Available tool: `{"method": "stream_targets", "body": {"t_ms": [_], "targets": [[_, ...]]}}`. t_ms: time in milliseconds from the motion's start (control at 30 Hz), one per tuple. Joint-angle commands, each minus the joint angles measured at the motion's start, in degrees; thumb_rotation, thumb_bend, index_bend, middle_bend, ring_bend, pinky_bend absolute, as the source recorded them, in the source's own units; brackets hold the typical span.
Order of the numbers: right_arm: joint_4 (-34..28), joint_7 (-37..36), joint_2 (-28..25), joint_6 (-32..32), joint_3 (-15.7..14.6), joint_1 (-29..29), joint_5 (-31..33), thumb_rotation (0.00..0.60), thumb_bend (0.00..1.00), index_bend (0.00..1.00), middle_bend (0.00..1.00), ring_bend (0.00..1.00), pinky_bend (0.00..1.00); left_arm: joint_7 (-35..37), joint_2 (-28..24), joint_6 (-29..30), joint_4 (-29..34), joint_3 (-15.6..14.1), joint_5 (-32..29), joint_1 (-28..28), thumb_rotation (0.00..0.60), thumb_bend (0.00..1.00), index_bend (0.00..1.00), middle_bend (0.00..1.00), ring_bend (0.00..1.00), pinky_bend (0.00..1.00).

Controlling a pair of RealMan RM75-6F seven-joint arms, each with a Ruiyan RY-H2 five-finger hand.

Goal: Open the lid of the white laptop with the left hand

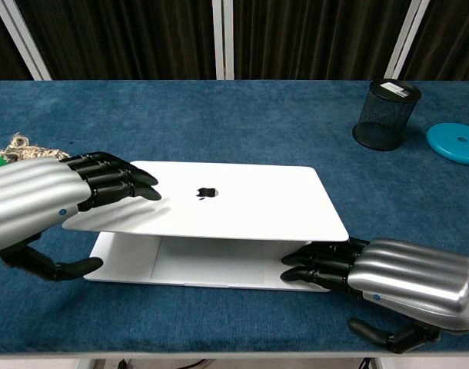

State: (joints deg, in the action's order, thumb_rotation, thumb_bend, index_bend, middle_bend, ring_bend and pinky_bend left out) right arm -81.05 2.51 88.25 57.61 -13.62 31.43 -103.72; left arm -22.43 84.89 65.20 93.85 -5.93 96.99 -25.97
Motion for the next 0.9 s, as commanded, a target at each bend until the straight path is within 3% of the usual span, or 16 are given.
{"method": "stream_targets", "body": {"t_ms": [33, 533, 900], "targets": [[0.08, -0.10, 0.04, 0.05, -0.03, -0.02, 0.03, 0.600, 0.58, 0.00, 0.00, 0.00, 0.00, 0.22, 0.23, -0.21, -0.19, 0.21, -0.16, -0.16, 0.600, 0.28, 0.13, 0.08, 0.05, 0.07], [0.06, -0.33, 0.32, -0.68, 0.60, 0.50, 0.86, 0.600, 0.58, 0.00, 0.00, 0.00, 0.00, 6.43, 3.24, -1.08, -3.95, 4.63, -1.93, -3.18, 0.600, 0.26, 0.14, 0.08, 0.05, 0.07], [0.59, -2.41, 1.11, -2.95, 1.12, 1.72, 2.19, 0.600, 0.58, 0.00, 0.00, 0.00, 0.00, 16.48, 1.03, 0.85, -4.20, 9.62, -4.07, -5.53, 0.600, 0.25, 0.14, 0.08, 0.05, 0.07]]}}
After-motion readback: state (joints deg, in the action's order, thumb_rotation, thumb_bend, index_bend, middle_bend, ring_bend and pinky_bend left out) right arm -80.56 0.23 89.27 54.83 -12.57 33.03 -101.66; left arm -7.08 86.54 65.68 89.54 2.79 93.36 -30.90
